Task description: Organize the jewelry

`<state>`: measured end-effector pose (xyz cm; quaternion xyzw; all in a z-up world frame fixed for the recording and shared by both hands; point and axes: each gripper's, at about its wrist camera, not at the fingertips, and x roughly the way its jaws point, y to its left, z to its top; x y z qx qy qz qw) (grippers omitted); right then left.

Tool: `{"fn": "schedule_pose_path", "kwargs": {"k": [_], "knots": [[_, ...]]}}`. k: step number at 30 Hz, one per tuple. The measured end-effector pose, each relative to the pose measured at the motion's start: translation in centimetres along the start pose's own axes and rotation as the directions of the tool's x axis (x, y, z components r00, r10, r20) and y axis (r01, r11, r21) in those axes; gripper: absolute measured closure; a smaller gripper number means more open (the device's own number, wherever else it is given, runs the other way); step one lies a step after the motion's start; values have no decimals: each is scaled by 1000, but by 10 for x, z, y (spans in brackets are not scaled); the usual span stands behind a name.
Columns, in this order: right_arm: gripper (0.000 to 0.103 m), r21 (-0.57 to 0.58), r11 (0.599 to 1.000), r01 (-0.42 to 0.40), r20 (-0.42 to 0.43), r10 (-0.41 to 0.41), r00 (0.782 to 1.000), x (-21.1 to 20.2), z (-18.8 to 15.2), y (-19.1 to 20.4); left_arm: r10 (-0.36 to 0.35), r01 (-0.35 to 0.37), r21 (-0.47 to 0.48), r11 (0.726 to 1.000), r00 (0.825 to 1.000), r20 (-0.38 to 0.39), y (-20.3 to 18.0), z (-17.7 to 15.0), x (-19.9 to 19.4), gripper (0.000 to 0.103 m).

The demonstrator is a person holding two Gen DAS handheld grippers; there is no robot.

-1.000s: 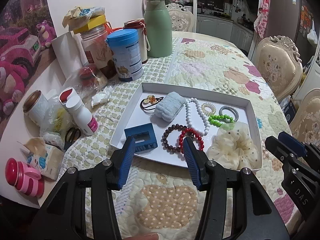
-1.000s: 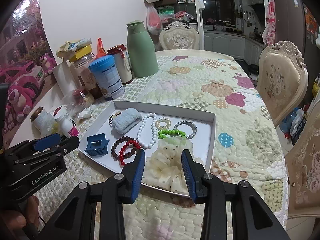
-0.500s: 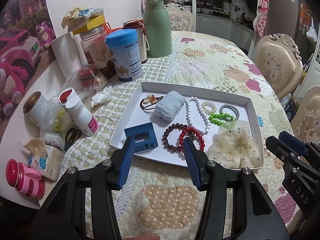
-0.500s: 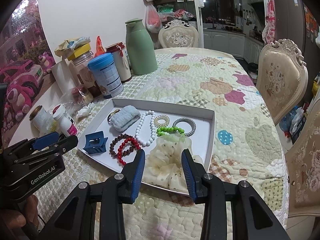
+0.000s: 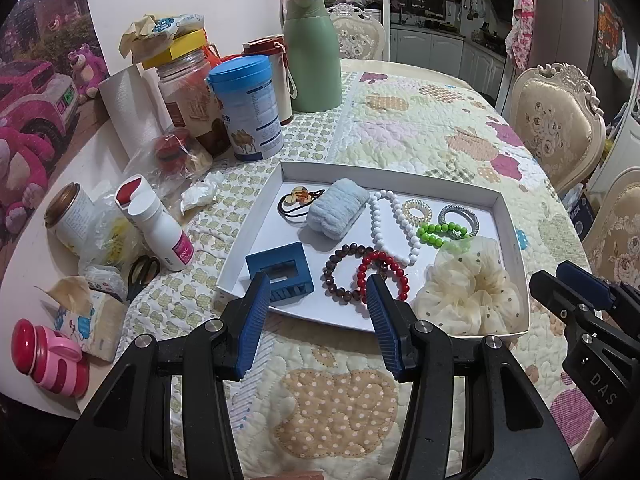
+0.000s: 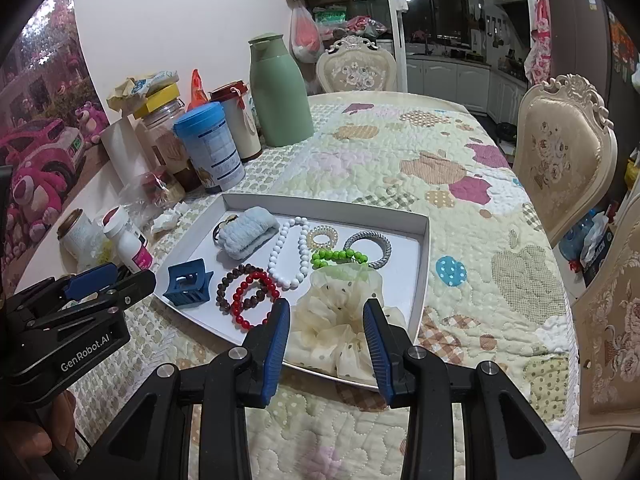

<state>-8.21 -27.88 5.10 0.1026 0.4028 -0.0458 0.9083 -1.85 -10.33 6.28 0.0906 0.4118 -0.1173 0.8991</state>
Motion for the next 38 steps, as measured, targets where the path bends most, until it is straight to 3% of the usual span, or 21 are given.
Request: {"fn": "schedule_pose_path", "kwargs": {"k": [38], "knots": [[66, 11, 1000, 1, -28, 0, 1000, 8, -8, -10, -16, 16, 19, 1000, 1000, -14, -2, -7, 11, 54]]}}
